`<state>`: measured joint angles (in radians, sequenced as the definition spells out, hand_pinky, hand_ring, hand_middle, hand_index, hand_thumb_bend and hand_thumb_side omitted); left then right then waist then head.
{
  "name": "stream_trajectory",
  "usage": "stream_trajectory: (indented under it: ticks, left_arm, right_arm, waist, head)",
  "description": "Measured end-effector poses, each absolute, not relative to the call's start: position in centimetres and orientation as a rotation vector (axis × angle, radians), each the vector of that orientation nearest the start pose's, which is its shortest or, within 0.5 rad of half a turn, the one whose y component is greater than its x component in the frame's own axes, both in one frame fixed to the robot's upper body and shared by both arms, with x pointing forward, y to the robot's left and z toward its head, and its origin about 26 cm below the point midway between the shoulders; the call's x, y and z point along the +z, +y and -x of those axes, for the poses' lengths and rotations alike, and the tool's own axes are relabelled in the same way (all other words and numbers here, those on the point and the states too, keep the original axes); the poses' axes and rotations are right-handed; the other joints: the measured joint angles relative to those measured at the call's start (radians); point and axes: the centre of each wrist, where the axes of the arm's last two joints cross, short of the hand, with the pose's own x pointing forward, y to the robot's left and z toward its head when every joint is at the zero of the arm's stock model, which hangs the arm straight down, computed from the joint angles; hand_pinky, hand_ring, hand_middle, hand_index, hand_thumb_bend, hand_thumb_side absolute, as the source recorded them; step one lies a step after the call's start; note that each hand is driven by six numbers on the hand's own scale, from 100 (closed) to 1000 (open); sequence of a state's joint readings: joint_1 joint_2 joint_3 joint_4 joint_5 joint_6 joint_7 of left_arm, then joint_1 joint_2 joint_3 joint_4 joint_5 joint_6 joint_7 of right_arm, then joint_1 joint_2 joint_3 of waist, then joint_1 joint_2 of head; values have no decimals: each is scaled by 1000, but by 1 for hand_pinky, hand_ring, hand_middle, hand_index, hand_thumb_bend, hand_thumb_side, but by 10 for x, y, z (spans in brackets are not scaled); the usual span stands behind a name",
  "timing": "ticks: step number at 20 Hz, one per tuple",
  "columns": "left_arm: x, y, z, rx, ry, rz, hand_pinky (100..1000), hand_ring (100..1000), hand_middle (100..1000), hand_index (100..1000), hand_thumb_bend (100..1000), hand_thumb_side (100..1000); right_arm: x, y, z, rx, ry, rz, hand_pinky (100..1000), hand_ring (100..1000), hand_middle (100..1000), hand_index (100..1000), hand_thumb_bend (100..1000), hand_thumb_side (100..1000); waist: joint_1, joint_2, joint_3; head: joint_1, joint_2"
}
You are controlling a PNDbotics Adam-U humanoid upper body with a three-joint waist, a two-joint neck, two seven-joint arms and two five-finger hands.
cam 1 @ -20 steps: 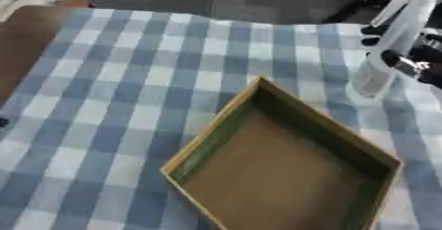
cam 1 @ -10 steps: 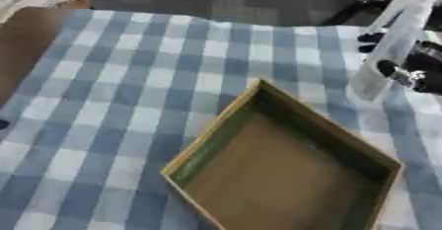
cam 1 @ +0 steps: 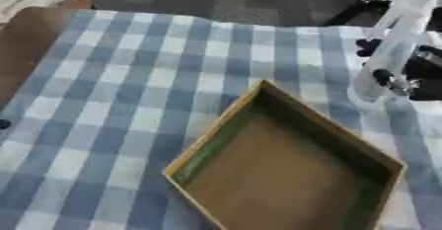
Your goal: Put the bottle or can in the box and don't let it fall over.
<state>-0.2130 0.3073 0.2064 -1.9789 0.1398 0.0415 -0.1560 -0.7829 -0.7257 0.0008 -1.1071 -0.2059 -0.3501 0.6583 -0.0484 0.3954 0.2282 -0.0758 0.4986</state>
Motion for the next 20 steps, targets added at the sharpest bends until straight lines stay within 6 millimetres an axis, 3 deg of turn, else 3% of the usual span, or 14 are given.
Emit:
stream_trajectory:
  ticks: [4,5,7,9,10,17,20]
  left_arm:
    - [185,318,-289,-269,-2153,-116,1000,643,854,939,100,723]
    - [185,318,-289,-269,-2153,-116,1000,643,854,939,100,723]
    - [186,318,-289,-269,-2154,-115,1000,643,854,939,100,724]
    - [186,318,-289,-269,-2154,-115,1000,643,854,939,100,724]
    - [186,318,-289,-270,-2155,-115,1000,643,854,939,100,724]
    - [187,318,-290,-275,-2158,-111,1000,643,854,936,100,725]
    - [187,318,-290,-277,-2157,-109,1000,643,854,936,100,724]
  right_arm:
    - [245,-404,-425,1033,-1967,101,935,1000,1000,881,100,287]
    - [245,-404,-425,1028,-1966,102,935,1000,1000,868,100,211]
    - [245,-404,-425,1019,-1963,104,934,1000,1000,843,100,145]
    - [245,-404,-425,1009,-1958,104,934,1000,1000,843,100,145]
    - [245,-404,-425,1005,-1955,104,934,1000,1000,839,100,101]
    - [246,-404,-425,973,-1937,101,940,1000,1000,811,100,311]
    - [246,-404,-425,957,-1932,102,940,1000,1000,783,100,294]
  waist:
    - [-2,0,0]
    - [-2,0,0]
    - [-2,0,1]
    - [-2,0,2]
    - [-2,0,3]
    - [-3,5,6]
    - [-3,5,6]
  head:
    - [0,0]
    - [0,0]
    - [0,0]
    - [0,0]
    - [0,0]
    - [-1,-4]
    - [-1,-6]
